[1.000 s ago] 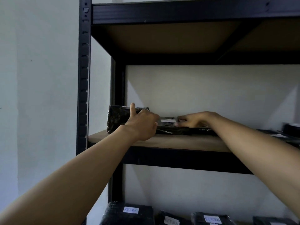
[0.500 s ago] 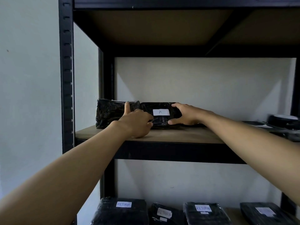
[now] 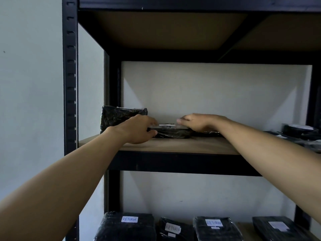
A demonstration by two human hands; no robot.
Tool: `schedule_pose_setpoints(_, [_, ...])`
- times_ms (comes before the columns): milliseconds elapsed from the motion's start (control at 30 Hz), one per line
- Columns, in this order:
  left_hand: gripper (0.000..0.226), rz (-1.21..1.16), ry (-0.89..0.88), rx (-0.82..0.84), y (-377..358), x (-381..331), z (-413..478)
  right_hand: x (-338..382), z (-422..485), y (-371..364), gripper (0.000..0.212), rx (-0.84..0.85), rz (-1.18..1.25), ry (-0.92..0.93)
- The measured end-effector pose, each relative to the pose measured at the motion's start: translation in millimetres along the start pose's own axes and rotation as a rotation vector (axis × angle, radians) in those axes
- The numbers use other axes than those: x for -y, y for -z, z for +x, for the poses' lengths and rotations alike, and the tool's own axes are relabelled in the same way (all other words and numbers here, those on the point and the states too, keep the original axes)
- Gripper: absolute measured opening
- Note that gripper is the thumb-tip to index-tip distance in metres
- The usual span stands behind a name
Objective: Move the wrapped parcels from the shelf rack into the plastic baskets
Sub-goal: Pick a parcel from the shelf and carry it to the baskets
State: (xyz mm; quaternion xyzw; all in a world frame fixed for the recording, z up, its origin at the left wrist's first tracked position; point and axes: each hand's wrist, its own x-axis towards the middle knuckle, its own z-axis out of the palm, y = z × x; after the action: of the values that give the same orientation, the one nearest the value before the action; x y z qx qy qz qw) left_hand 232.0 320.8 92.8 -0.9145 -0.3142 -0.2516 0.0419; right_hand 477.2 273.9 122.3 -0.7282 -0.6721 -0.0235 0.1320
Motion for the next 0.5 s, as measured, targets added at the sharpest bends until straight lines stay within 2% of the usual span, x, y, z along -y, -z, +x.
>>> schedule_pose_setpoints(100, [0.034, -0.029, -0.003, -0.019, 2.5, -0.5, -4.8, -8.1, -16.6, 14.2, 0.067, -0.079, 0.001, -0.002])
schedule_pose_setpoints(233, [0.034, -0.007, -0.036, -0.047, 8.5, -9.8, -12.0, -29.3, -41.0, 30.9, 0.048, -0.116, -0.090, -0.085])
schedule_pose_setpoints(500, [0.040, 0.000, -0.119, -0.070, 9.1, -48.6, 10.3, -53.5, -53.4, 27.2, 0.050, 0.043, -0.255, -0.223])
